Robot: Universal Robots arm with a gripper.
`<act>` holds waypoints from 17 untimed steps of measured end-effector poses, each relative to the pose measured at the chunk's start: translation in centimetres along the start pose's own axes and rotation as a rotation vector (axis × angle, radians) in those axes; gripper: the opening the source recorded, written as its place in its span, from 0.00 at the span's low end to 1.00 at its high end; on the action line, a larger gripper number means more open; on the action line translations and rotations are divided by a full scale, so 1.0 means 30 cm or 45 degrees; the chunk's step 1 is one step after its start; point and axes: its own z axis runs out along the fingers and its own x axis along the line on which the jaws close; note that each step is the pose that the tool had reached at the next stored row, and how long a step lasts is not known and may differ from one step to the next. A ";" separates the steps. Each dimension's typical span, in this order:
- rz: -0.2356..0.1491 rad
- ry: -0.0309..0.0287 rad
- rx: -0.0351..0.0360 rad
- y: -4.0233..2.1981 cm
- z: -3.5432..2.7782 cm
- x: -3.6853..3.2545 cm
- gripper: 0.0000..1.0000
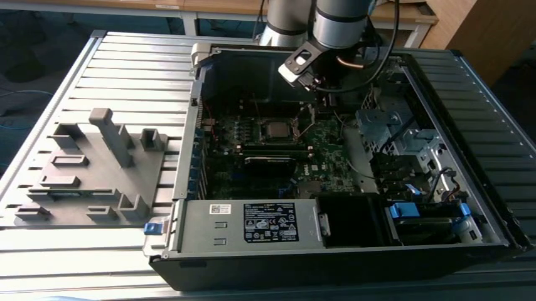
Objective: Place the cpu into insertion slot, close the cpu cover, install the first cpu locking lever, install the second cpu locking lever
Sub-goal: 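Close the cpu cover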
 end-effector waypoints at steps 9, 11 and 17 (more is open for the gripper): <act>0.001 0.0012 -0.0737 -0.097 -0.007 -0.002 0.11; 0.001 0.0014 -0.0877 -0.120 -0.009 -0.002 0.11; 0.002 0.0021 -0.1192 -0.175 -0.012 -0.003 0.11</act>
